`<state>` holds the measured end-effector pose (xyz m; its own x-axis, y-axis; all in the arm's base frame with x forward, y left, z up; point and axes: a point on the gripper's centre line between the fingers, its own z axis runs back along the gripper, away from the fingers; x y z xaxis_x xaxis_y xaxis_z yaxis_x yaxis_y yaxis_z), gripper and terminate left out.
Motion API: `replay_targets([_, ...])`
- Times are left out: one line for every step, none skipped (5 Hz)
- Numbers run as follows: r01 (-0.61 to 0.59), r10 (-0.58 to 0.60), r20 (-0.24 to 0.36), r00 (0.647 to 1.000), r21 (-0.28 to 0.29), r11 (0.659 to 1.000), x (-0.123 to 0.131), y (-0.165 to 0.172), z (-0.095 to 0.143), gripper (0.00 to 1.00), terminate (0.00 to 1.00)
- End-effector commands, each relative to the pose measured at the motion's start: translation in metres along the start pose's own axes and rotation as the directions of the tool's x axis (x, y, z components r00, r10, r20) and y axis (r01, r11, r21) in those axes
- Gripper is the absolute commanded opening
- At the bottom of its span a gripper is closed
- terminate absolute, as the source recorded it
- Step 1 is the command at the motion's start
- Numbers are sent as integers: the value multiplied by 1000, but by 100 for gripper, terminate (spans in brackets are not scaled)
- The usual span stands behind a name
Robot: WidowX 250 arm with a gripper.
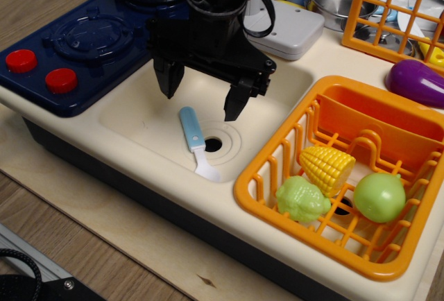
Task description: Put spoon into pan
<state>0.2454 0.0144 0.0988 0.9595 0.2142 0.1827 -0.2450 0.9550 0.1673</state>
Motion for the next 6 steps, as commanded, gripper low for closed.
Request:
replay_targets([0,0,0,1000,0,1000,0,0,0,100,0])
replay_targets([-108,109,-56,992,30,994,-7,4,-18,100,0])
replay_targets([-192,196,-74,978,49,980,-10,7,-32,100,0])
replay_targets([-257,258,-76,963,30,966,-14,8,-46,100,0])
replay_targets([-316,316,-47,947,17,949,-23,6,-60,100,0])
replay_targets([-326,328,-41,944,51,944,-26,2,-64,0,0])
